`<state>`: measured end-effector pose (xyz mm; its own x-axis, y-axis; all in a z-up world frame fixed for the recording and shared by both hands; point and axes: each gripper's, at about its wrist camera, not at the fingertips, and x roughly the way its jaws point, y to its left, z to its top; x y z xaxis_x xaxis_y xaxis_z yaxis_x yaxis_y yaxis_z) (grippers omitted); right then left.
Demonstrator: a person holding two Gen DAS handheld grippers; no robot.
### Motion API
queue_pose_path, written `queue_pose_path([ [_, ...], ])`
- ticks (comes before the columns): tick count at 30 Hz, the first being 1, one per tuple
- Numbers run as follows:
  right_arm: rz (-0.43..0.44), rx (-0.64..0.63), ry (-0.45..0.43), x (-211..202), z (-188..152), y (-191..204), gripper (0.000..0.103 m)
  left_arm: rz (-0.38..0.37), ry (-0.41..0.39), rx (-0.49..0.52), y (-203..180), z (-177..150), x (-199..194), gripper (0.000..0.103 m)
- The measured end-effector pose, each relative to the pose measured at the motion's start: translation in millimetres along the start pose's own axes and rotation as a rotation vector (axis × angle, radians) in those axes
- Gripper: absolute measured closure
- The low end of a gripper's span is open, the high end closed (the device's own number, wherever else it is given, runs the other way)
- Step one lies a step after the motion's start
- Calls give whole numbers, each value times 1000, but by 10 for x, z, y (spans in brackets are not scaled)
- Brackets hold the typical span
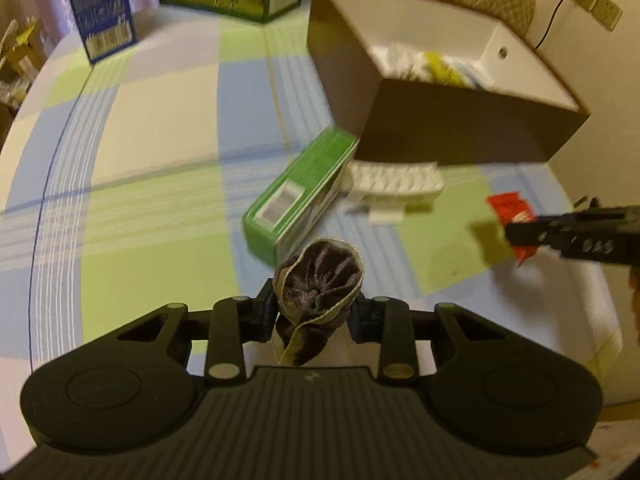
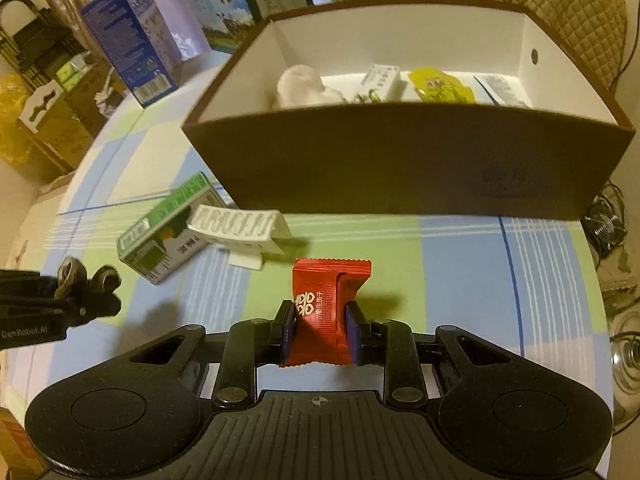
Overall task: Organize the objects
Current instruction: 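Carry sock with left tool while right tool carries red packet over brown box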
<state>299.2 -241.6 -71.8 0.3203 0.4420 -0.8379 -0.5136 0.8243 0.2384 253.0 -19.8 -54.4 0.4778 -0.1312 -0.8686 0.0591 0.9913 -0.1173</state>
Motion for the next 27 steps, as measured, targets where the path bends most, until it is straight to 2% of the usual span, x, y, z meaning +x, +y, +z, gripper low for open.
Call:
queue_pose_path([
  [7, 53, -26, -62, -226, 152, 15, 80, -22, -98, 2, -199, 293, -212, 74],
  [15, 87, -43, -140, -445, 397, -37, 80, -48, -179, 22, -467, 661, -279, 74],
  [27, 47, -24, -243, -673, 776, -426, 80, -45, -250, 58, -726, 1162, -227, 74],
])
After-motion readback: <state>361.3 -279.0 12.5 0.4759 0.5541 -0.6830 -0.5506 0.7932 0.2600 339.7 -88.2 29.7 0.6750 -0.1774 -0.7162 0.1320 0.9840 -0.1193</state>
